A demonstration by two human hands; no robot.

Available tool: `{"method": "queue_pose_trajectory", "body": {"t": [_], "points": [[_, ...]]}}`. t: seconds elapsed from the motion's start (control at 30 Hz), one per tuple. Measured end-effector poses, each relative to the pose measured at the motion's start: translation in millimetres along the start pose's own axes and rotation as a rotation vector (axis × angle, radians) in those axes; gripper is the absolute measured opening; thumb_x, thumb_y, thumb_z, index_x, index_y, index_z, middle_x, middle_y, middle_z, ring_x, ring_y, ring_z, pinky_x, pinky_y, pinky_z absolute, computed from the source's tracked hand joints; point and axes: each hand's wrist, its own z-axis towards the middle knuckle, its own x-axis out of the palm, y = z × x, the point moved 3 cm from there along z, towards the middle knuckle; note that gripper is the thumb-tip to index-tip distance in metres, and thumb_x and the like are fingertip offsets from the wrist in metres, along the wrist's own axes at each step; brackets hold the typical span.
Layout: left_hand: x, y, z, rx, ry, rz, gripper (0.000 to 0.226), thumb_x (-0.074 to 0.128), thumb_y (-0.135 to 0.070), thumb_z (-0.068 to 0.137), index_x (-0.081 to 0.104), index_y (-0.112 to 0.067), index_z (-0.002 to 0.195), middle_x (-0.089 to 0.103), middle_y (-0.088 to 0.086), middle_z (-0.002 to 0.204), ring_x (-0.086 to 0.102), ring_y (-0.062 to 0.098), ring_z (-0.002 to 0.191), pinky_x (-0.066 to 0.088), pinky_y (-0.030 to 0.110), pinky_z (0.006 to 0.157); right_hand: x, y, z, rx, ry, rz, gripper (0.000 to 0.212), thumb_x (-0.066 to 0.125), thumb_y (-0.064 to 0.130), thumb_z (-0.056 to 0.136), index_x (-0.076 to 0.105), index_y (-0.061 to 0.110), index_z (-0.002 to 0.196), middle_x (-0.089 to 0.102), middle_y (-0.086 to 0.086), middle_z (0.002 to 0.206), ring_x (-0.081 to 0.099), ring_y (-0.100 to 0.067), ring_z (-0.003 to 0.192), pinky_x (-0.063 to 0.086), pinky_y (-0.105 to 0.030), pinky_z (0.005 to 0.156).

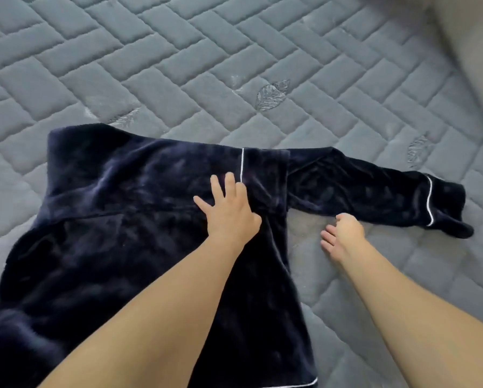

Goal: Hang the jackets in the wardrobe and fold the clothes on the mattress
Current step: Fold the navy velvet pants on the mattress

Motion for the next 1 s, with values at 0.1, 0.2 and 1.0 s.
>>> {"method": "queue_pose_trajectory", "body": {"t": [0.1,0.2,1.0], "points": [[5,-19,16,0.054,0.011,0.002,0.085,0.051,-0.041,0.087,0.001,-0.027,0.155,-0.019,-0.007,0.163,-0.022,0.033,0.149,0.007,0.081,0.104,-30,14,27,0.097,0.052,0.231,0.052,0.043,0.034,0.099,0.036,0.014,0.146,0.055,-0.013,0.127,0.059,-0.028,0.108,0.046,-0.042,0.103],[16,-33,34,-0.015,0.259,0.168,0.091,0.045,-0.046,0.089,-0.014,-0.027,0.156,-0.028,-0.005,0.162,-0.036,0.035,0.143,-0.003,0.084,0.100,-55,41,51,0.092,0.075,0.433,0.051,0.046,0.038,0.098,0.041,0.016,0.144,0.053,-0.010,0.136,0.058,-0.025,0.116,0.044,-0.039,0.101],[57,-189,59,0.178,0.590,-0.174,0.062,0.039,-0.055,0.100,0.020,-0.036,0.156,-0.001,-0.010,0.166,-0.007,0.019,0.153,-0.001,0.045,0.119,-150,102,93,-0.371,-0.187,0.520,0.023,0.061,0.021,0.091,0.059,0.025,0.114,0.066,0.007,0.106,0.064,-0.009,0.096,0.053,-0.021,0.081]]}}
